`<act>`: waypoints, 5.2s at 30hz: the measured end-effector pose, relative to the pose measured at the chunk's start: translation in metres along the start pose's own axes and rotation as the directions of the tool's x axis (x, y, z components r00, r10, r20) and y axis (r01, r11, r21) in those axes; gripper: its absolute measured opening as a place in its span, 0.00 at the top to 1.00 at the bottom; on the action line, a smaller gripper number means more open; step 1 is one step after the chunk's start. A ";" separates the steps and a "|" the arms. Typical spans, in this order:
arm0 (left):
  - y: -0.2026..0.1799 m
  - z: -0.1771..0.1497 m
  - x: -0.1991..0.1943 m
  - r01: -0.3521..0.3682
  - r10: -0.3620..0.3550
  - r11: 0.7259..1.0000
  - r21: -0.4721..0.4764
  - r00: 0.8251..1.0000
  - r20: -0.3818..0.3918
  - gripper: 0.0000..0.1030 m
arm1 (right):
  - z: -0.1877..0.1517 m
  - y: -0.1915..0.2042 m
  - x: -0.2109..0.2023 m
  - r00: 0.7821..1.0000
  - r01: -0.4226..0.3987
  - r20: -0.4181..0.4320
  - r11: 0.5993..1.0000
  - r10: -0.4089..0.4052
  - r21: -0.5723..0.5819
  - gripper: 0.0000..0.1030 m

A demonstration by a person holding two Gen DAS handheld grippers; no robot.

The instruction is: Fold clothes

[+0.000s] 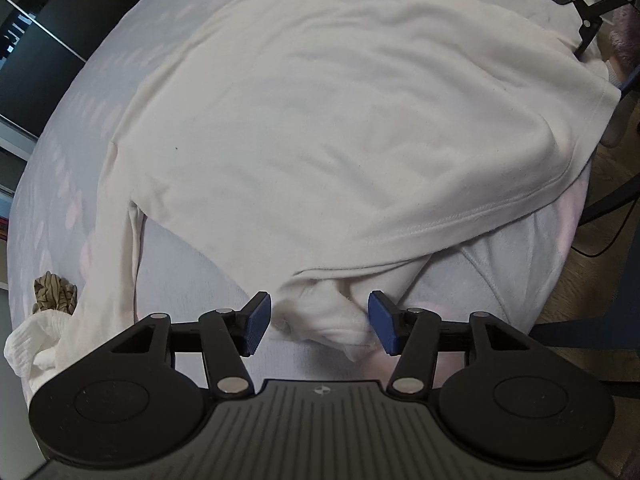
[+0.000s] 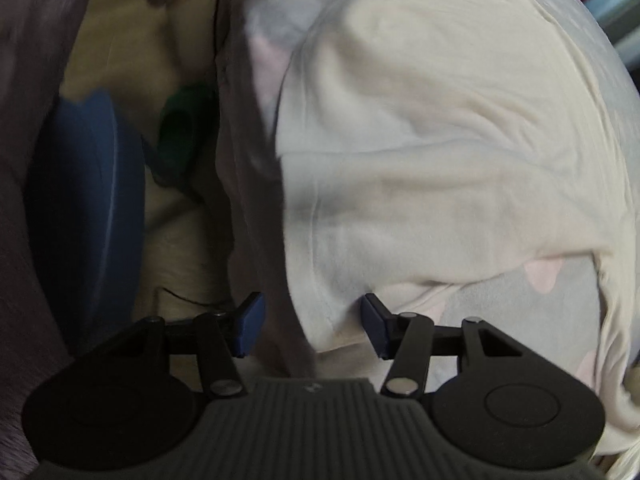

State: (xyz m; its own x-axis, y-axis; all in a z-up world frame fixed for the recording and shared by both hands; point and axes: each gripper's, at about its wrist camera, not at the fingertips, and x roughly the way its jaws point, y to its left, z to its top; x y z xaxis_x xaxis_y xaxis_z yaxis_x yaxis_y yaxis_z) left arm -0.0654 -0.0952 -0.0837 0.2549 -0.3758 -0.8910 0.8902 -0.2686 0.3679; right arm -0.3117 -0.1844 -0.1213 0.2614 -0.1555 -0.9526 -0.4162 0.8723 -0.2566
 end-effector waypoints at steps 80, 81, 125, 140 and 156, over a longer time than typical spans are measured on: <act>-0.031 -0.027 -0.052 0.253 -0.224 0.944 0.211 0.963 -0.152 0.91 | -0.040 -0.048 -0.073 0.995 -0.049 -0.078 0.983 0.064 0.175 0.92; -0.032 -0.029 -0.045 0.265 -0.234 0.942 0.204 0.958 -0.165 0.91 | -0.039 -0.046 -0.066 0.994 -0.058 -0.086 0.984 0.073 0.171 0.92; 0.093 0.062 0.021 0.155 -0.056 0.766 -0.624 0.983 0.176 0.62 | -0.119 -0.274 -0.042 0.967 -0.067 0.094 0.122 -0.235 0.990 0.60; 0.100 0.079 0.049 0.136 -0.060 0.759 -0.637 0.988 0.140 0.60 | -0.133 -0.320 0.014 0.953 -0.257 0.221 -0.167 -0.206 0.952 0.61; 0.098 0.079 0.066 0.112 -0.078 0.785 -0.610 0.994 0.081 0.60 | -0.110 -0.347 0.039 0.972 -0.087 0.051 -0.148 -0.231 0.985 0.91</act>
State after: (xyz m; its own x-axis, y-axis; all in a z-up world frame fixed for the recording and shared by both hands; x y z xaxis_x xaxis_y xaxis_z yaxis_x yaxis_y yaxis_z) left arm 0.0087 -0.2164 -0.0859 0.1528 -0.4246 -0.8924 0.9572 0.2881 0.0268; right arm -0.2528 -0.5440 -0.0877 0.3947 -0.3289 -0.8579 0.8968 0.3409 0.2819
